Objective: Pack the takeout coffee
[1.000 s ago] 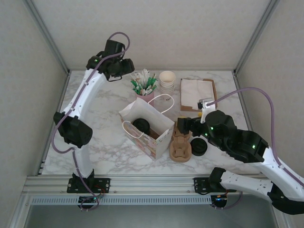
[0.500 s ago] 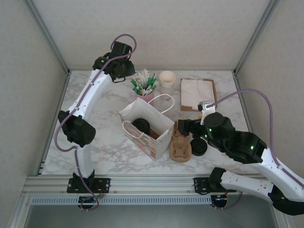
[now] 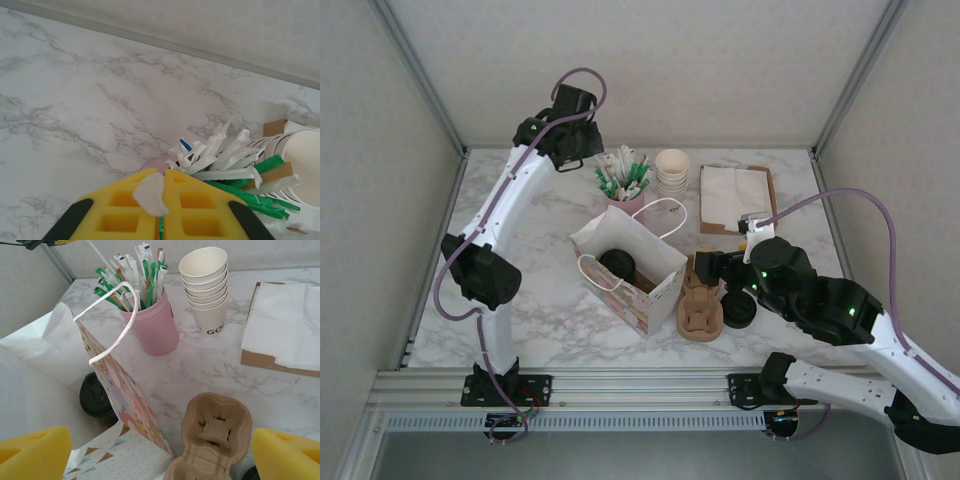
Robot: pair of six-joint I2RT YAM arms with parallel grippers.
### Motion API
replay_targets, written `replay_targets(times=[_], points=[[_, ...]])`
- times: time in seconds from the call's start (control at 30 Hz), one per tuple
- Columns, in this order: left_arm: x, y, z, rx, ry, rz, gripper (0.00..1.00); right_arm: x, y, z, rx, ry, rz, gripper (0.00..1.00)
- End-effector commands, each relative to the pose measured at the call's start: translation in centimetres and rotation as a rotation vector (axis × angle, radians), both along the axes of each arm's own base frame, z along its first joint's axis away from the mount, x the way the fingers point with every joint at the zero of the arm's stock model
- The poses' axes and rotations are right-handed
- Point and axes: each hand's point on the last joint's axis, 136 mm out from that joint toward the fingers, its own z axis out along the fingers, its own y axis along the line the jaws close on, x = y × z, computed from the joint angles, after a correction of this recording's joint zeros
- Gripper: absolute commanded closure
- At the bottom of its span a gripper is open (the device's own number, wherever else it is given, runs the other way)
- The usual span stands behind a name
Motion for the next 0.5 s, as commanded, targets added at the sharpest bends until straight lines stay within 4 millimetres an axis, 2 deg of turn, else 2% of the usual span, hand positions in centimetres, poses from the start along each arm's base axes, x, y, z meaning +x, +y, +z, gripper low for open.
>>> replay_targets(times=[0.0,0.1,0.2,0.33,0.47], points=[[-0.4,0.3,2.4,0.018,-0.048,0.000,0.93,0.0,-0.4,0.0,0.007,-0.006,-0.022,0.07],[-0.5,0.8,3.8,0.031,-0.080,0.002,0.93,0.1,-0.4,0.0,0.006,-0.008,-0.026,0.07],[-0.9,1.5,6.5,0.049,-0.136,0.008,0.93,0.1,-0.4,0.0,0.007,-0.008,-0.027,0.07],[-2.2,2.5,11.3,0.041,-0.244,0.007,0.93,0.2,-0.3,0.2,0.005,-0.012,-0.023,0.07],[-4.8,3.6,16.1,0.010,-0.350,0.002,0.93,0.4,-0.2,0.4,0.000,-0.021,-0.032,0.07]])
